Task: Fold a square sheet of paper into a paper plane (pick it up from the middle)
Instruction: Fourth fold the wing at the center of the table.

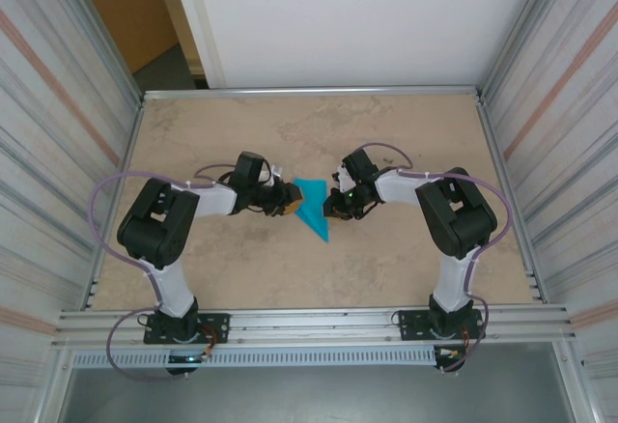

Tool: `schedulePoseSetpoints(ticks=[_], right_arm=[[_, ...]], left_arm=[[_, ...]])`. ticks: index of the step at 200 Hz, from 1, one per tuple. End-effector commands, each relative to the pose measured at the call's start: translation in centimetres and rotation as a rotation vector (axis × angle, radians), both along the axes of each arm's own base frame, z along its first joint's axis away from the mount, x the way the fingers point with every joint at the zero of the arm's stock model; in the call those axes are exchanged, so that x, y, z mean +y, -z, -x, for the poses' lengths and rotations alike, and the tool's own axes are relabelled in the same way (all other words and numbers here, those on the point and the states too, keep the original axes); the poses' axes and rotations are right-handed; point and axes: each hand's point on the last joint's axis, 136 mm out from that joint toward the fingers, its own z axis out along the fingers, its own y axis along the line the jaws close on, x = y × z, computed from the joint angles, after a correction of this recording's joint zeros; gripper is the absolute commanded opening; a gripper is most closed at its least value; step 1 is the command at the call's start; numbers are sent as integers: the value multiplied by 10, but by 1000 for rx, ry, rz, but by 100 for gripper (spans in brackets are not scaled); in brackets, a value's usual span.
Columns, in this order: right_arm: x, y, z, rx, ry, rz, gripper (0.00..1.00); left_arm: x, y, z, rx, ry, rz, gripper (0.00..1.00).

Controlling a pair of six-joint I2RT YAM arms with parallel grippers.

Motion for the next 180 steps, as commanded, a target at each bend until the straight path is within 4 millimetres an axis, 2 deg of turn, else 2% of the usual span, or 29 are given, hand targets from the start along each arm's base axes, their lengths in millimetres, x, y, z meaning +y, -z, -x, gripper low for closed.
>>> schedulePoseSetpoints(ticks=[1, 50, 84, 102, 141, 162, 180], right_arm=[[-7, 13, 3, 41, 15, 38, 14], [-7, 10, 2, 30, 13, 31, 16], [-5, 9, 2, 29, 8, 21, 17], [-5, 9, 2, 26, 8, 23, 17], [-5, 5, 0, 9, 6, 19, 19], [-8, -8, -6, -57, -2, 25, 27], [-12, -27, -15, -158, -8, 42, 35]], left_arm=[[-5, -2, 5, -4, 92, 27, 26], [-7, 0, 8, 5, 153, 47, 26], [-7, 8, 12, 17, 186, 30, 25], [-6, 10, 12, 15, 194, 21, 23], [-4, 11, 9, 5, 182, -6, 11], [0, 10, 6, -4, 151, -30, 6], [2, 8, 1, -6, 106, -46, 3]])
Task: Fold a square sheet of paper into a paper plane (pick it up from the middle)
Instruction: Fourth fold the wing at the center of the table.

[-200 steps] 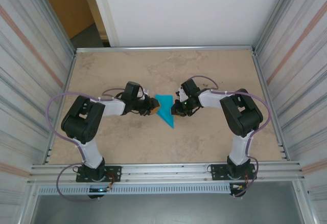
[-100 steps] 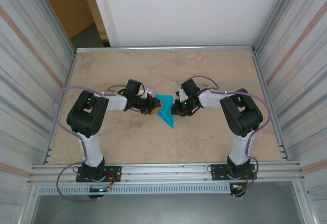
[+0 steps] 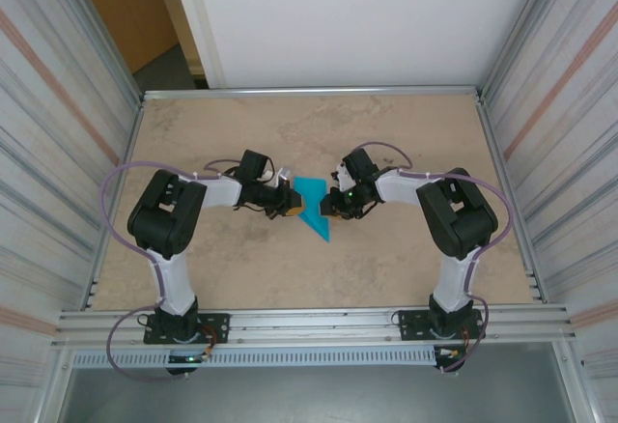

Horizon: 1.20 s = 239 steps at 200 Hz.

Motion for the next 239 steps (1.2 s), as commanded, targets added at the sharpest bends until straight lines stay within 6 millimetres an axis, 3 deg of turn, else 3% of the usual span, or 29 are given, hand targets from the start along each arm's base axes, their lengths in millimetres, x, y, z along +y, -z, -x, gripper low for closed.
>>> schedulePoseSetpoints(ticks=[1, 35, 69, 130, 166, 239], right_arm=[[-14, -21, -12, -129, 2, 53, 35], [-21, -51, -22, -319, -22, 85, 45], [-11, -60, -14, -510, -130, 183, 47], [30, -38, 10, -680, -353, 228, 43], [32, -21, 12, -696, -402, 281, 45], [34, -7, 4, -706, -424, 326, 41]], left_arm=[[5, -6, -9, -27, -50, -24, 3], [8, -18, -18, -49, -153, -62, 2], [5, -20, -20, -44, -217, -117, 2], [6, -8, -17, 50, -288, -182, 2], [2, -10, -15, 75, -290, -174, 2], [-2, -21, -14, 123, -306, -151, 3]])
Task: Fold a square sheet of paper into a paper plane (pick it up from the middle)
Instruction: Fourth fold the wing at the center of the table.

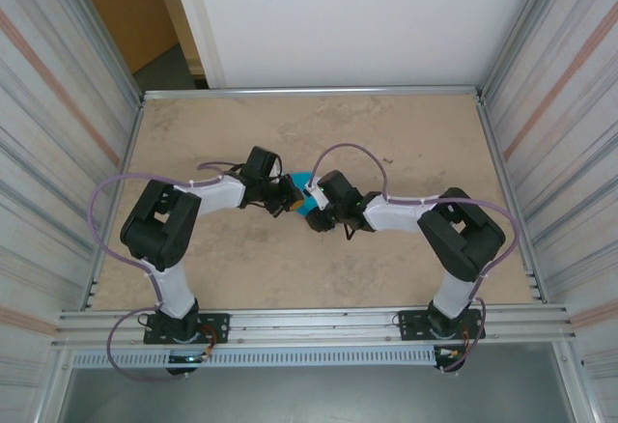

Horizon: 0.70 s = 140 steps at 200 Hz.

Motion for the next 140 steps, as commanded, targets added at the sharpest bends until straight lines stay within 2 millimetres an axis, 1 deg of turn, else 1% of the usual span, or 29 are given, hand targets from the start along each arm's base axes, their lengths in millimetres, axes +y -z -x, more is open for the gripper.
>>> schedulePoseSetpoints(ticks=[1, 20, 55, 86, 140], right_arm=[[5, 2, -6, -33, -21, 19, 41], [4, 5, -6, -33, -16, 24, 41], [1, 5, -9, -49, 1, 33, 40], [-2, 7, -9, -47, 6, 38, 36], [0, 9, -6, -33, -7, 31, 30]], left_arm=[[-4, -13, 0, 17, -9, 18, 3], [-3, -11, 1, 23, -12, 13, 3], [-2, -5, 3, 42, -15, 6, 3], [-2, -6, 3, 45, -12, 7, 3], [-2, -5, 4, 50, -11, 2, 7]])
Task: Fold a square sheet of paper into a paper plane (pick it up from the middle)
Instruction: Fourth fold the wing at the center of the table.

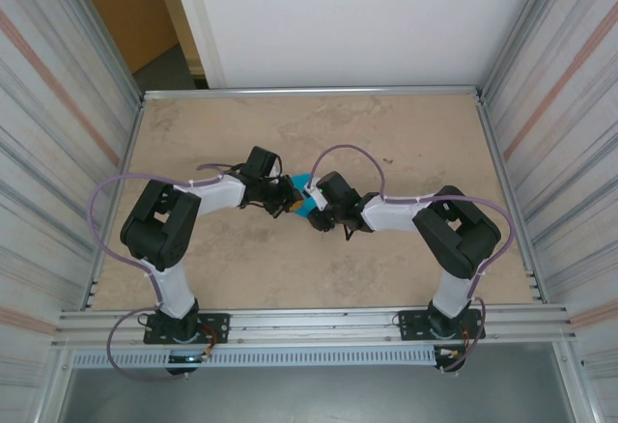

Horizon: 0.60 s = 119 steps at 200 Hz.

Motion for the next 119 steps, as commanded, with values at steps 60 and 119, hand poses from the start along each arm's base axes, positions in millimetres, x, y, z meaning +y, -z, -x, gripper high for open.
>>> schedulePoseSetpoints(ticks=[60, 119], right_arm=[[-2, 10, 6, 64, -10, -42, 19], [4, 1, 14, 240, -8, -255, 13]], left_arm=[[12, -19, -10, -20, -28, 15, 20], [56, -45, -28, -127, -107, 6, 33]])
